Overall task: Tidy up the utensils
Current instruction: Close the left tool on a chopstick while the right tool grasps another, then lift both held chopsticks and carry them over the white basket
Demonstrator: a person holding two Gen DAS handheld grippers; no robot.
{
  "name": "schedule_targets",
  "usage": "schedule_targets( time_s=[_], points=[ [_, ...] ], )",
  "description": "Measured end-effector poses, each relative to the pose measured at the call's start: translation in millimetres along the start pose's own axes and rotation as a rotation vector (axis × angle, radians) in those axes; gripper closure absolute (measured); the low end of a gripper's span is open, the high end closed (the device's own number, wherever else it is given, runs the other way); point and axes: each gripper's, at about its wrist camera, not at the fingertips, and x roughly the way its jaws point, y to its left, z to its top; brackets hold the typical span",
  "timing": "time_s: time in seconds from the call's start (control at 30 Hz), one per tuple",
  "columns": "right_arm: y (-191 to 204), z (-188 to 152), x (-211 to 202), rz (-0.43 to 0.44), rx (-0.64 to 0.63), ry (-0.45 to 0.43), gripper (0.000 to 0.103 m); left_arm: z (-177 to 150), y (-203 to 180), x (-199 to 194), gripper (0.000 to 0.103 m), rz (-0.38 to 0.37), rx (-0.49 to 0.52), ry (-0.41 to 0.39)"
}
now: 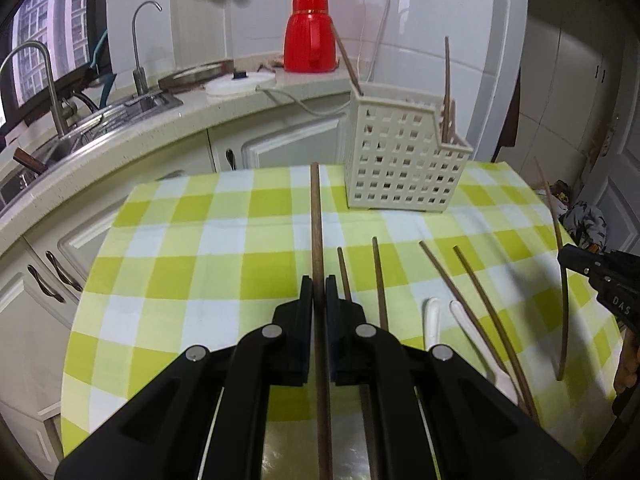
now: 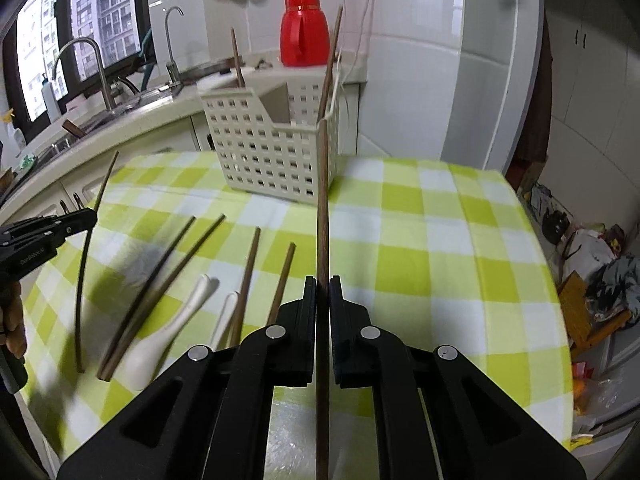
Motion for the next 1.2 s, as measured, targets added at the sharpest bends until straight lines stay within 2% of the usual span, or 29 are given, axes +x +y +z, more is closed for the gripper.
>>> schedule_targets(
  time_s=[0.53,0.87,1.07,1.2],
  points=[
    [0,5,-47,0.015,0.002,-0.071,0.096,7,-12,-53,0.097,-0.002,0.008,-0.095],
    [-3,9,-55,0.012,0.02,-0.097,0.096,12,-13,-62,0.097,-0.011,0.01,-0.122],
    [-8,25,-61,0.032,0.027,-0.112,0.096,35,-15,-60,0.097,-0.027,0.022,-0.141],
    [-12,54,-67,0.056,0.019,-0.14,0.096,65,-20,-63,0.097,-0.026,0.046,-0.178]
  ],
)
